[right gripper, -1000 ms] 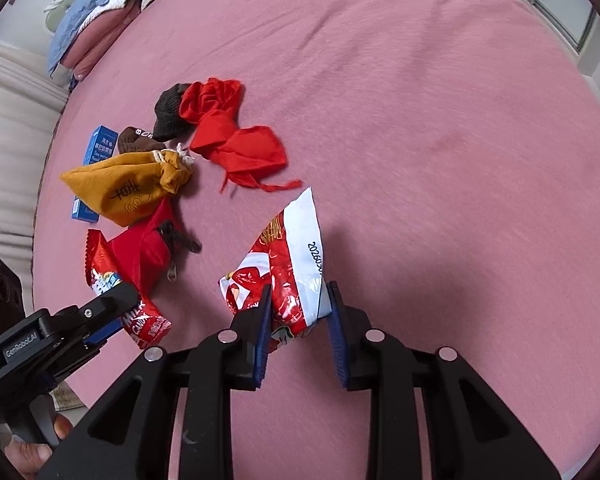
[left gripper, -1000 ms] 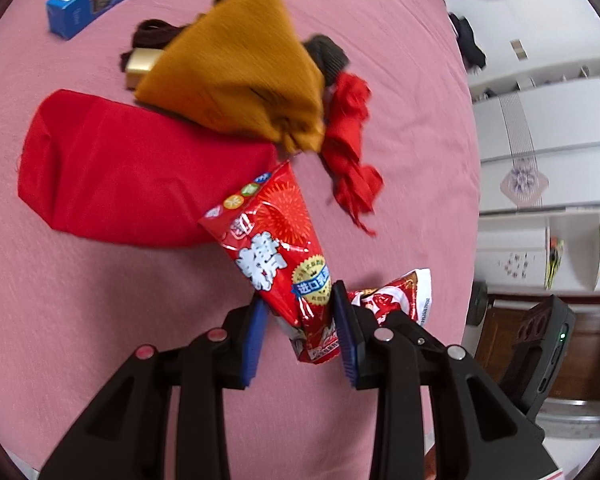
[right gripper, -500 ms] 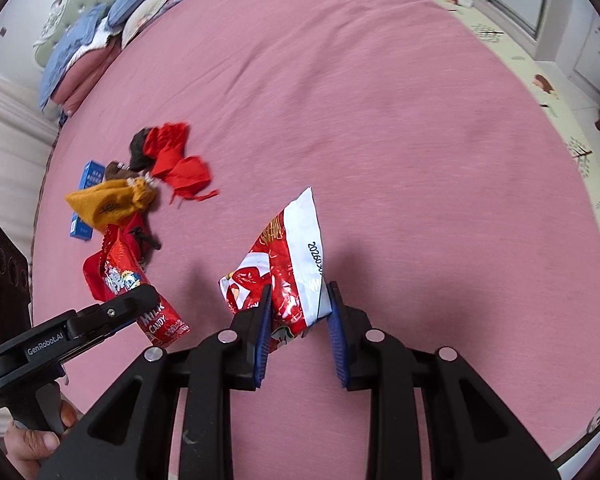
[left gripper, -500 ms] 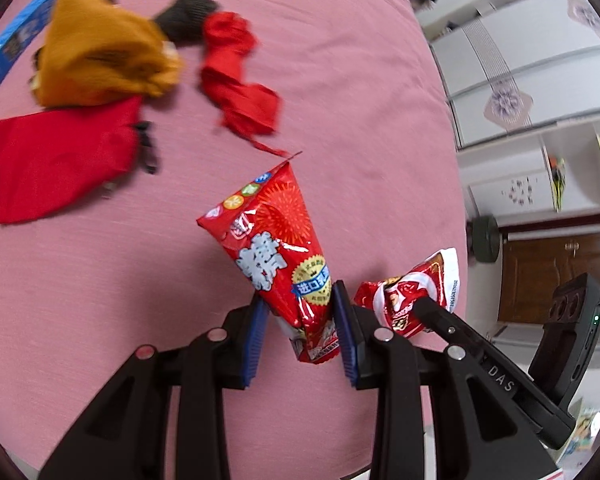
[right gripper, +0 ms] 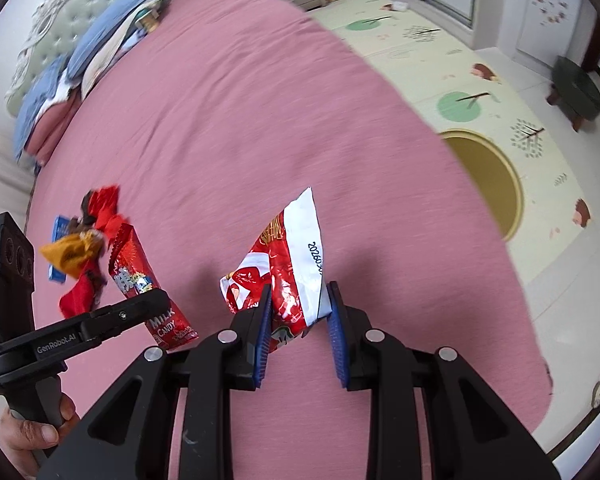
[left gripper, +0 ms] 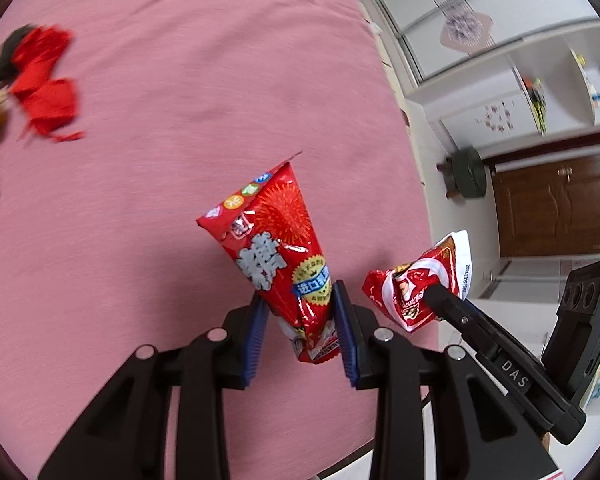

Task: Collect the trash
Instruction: 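Carry both wrappers over the gold bin and open both tools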

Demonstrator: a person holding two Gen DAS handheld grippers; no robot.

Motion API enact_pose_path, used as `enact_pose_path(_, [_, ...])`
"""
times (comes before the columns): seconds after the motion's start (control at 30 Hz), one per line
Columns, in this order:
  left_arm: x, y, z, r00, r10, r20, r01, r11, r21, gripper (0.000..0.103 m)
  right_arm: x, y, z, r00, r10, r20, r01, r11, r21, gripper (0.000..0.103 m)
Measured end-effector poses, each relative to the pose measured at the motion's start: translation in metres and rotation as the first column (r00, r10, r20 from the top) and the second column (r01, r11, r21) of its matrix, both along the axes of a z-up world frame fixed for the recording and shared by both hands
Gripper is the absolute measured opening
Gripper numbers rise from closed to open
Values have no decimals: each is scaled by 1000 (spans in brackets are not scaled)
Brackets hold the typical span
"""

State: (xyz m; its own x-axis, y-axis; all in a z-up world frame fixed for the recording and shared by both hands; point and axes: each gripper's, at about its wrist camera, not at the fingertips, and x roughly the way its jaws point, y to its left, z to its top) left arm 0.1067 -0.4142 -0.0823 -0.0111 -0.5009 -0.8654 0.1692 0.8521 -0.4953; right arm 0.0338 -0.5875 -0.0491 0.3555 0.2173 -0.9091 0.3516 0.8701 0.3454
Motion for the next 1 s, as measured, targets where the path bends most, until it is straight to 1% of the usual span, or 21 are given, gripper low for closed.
enact_pose_path(0.2, [4,-66,-3,996,-90,7,90,996,1,32,-11,-56,-5,996,-84,6,84,996,-3,25])
enact_pose_path(0.4, [9,-129,-8,984,-179,10,179,984,-5,32,-18,-102,-11,988,-154,10,154,988,-9,26])
enact_pose_path(0.43, [11,-144,-9,979,-201,11,202,979,-8,32,-18,-110,-13,986,-167,10,167,986,-8,26])
enact_pose_path(0.57, [17,-177,-12,966,-257,17,258,966,-8,32,-21,-138,-19,978,-210,7,211,978,-10,26])
enact_pose_path(0.87, [31,-249,-29,938,-347,10,347,938,3,32,-26,-191,-38,957,-290,-7,290,957,-16,26])
enact_pose_path(1.0, [36,-275,-37,923,-385,8,385,923,7,32,-26,-214,-47,947,-322,-10,322,947,-15,26])
